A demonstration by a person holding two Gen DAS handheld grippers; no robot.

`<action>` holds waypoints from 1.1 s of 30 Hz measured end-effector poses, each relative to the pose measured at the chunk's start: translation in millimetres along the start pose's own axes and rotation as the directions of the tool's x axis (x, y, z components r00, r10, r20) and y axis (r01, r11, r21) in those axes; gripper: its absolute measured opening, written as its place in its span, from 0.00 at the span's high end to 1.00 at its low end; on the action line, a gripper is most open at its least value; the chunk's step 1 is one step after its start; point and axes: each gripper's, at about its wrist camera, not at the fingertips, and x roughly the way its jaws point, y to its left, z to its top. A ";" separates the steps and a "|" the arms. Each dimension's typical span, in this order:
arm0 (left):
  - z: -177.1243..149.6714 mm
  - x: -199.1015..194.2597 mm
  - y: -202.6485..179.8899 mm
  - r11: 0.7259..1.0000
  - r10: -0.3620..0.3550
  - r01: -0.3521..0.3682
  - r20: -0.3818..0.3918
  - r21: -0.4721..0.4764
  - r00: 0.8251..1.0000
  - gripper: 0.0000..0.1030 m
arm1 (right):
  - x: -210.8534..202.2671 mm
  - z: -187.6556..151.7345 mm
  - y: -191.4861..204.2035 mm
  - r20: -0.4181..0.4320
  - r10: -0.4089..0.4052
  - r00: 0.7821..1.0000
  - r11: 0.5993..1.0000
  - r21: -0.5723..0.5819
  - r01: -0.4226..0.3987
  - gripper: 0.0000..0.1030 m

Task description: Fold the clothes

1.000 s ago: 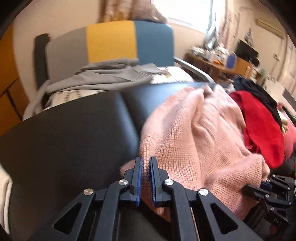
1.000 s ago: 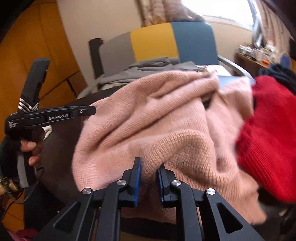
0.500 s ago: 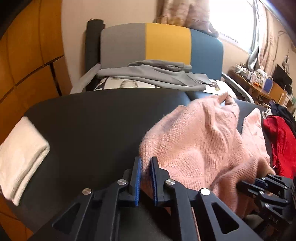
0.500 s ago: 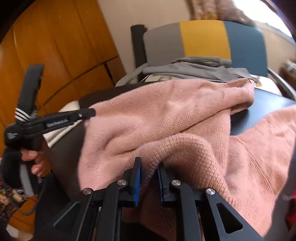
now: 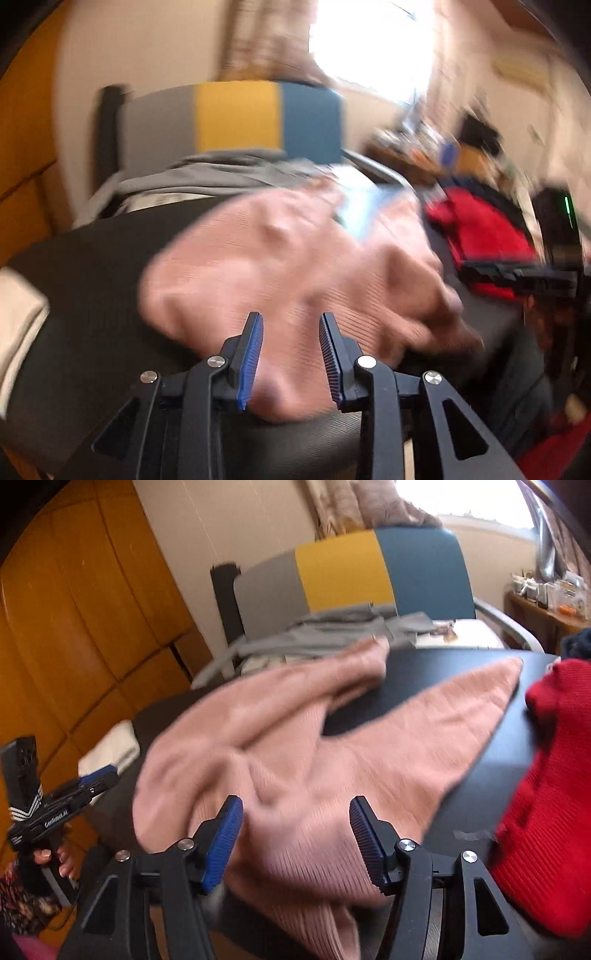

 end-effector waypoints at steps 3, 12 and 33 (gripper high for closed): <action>-3.2 11.2 -32.1 0.998 -0.027 0.029 -0.032 0.058 0.999 0.70 | 4.5 -11.7 14.2 -0.047 -0.044 0.998 0.994 -0.102 0.039 0.41; -21.2 57.0 -56.5 0.991 0.058 -0.036 -0.167 0.129 0.984 0.70 | 36.3 -28.9 18.4 -0.088 -0.096 0.991 0.976 -0.204 0.077 0.44; -39.6 63.4 -61.4 0.976 -0.032 0.058 -0.126 0.208 0.991 0.63 | -43.4 45.8 47.7 0.179 0.088 0.980 0.994 -0.072 -0.076 0.96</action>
